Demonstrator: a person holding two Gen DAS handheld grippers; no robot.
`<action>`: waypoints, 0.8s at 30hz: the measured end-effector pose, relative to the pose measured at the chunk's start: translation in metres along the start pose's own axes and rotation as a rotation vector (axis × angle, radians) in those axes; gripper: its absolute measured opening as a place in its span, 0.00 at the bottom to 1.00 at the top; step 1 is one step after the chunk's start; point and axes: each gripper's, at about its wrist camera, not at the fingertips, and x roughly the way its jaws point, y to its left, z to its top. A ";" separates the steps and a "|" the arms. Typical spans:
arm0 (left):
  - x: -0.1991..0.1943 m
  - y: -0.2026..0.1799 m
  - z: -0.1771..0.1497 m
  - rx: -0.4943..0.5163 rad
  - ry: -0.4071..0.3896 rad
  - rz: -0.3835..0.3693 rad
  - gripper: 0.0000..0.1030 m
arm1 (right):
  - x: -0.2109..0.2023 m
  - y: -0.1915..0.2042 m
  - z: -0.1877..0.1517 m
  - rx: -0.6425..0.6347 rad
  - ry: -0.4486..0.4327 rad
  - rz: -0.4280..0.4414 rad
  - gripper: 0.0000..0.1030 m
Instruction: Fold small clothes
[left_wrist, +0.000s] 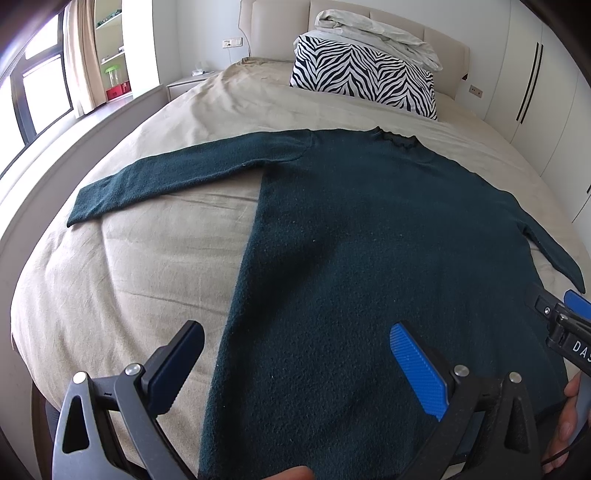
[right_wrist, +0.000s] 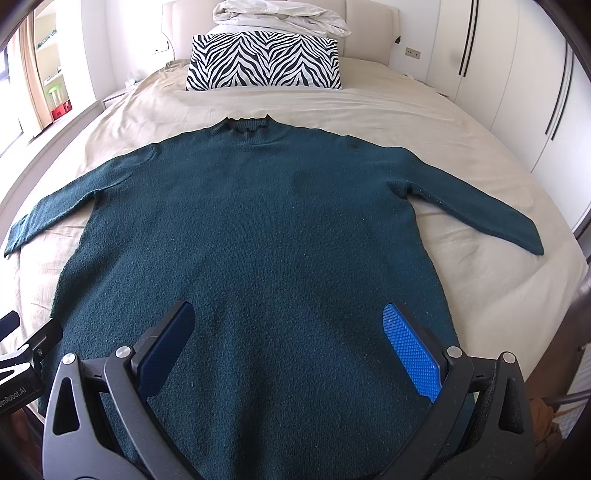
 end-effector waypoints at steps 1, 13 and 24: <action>0.000 0.000 -0.001 -0.003 0.002 -0.004 1.00 | 0.000 0.000 0.000 0.000 0.000 0.000 1.00; 0.000 0.002 -0.001 -0.012 0.004 -0.026 1.00 | 0.001 0.001 0.001 -0.005 0.003 -0.001 1.00; 0.016 0.012 0.010 -0.095 0.042 -0.134 1.00 | 0.014 -0.076 0.016 0.215 -0.008 0.099 1.00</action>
